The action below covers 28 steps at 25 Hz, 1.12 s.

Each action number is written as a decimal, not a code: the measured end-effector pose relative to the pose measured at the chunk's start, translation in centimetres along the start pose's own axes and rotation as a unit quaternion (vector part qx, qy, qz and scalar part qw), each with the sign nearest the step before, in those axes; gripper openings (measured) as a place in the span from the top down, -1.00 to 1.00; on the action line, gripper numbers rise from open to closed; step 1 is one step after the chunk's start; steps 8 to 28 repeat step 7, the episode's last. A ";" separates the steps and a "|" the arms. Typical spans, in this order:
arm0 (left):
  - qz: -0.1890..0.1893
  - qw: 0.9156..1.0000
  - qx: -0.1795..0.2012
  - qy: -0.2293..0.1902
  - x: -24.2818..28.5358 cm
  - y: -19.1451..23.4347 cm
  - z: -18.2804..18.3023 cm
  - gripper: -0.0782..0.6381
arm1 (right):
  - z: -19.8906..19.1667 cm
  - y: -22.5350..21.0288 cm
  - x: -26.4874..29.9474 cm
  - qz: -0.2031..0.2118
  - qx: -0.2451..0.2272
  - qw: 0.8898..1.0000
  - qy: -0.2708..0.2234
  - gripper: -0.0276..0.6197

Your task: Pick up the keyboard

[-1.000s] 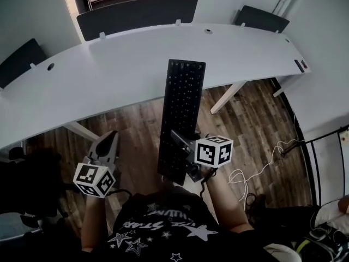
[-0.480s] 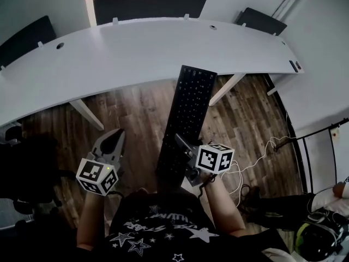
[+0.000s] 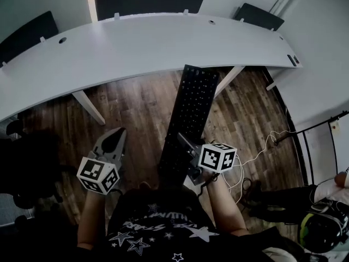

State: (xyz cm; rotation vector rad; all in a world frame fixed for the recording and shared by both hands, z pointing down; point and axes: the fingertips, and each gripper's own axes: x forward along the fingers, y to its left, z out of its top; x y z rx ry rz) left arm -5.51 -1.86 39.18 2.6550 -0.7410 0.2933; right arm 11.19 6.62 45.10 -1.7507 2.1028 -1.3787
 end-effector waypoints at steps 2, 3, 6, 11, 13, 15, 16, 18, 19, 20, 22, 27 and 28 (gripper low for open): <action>-0.001 1.000 0.002 0.001 -0.5 -0.2 -0.2 0.74 | -0.4 0.4 0.0 0.005 0.007 1.000 0.003 0.67; -0.002 1.000 0.004 0.002 -0.8 -0.3 -0.3 0.74 | -0.6 0.6 0.0 0.009 0.013 1.000 0.006 0.67; -0.003 1.000 0.008 0.004 -1.5 -0.5 -0.7 0.74 | -1.4 1.2 0.0 0.022 0.035 0.999 0.007 0.67; -0.003 1.000 0.008 0.005 -1.7 -0.6 -0.8 0.74 | -1.6 1.4 0.0 0.025 0.043 0.999 0.006 0.67; -0.003 1.000 0.008 0.005 -1.7 -0.6 -0.8 0.74 | -1.6 1.4 0.0 0.025 0.043 0.999 0.006 0.67; -0.003 1.000 0.008 0.005 -1.7 -0.6 -0.8 0.74 | -1.6 1.4 0.0 0.025 0.043 0.999 0.006 0.67; -0.003 1.000 0.008 0.005 -1.7 -0.6 -0.8 0.74 | -1.6 1.4 0.0 0.025 0.043 0.999 0.006 0.67; -0.003 1.000 0.008 0.005 -1.7 -0.6 -0.8 0.74 | -1.6 1.4 0.0 0.025 0.043 0.999 0.006 0.67; -0.003 1.000 0.008 0.005 -1.7 -0.6 -0.8 0.74 | -1.6 1.4 0.0 0.025 0.043 0.999 0.006 0.67; -0.003 1.000 0.008 0.005 -1.7 -0.6 -0.8 0.74 | -1.6 1.4 0.0 0.025 0.043 0.999 0.006 0.67; -0.003 1.000 0.008 0.005 -1.7 -0.6 -0.8 0.74 | -1.6 1.4 0.0 0.025 0.043 0.999 0.006 0.67; -0.003 1.000 0.008 0.005 -1.7 -0.6 -0.8 0.74 | -1.6 1.4 0.0 0.025 0.043 0.999 0.006 0.67; -0.003 1.000 0.008 0.005 -1.7 -0.6 -0.8 0.74 | -1.6 1.4 0.0 0.025 0.043 0.999 0.006 0.67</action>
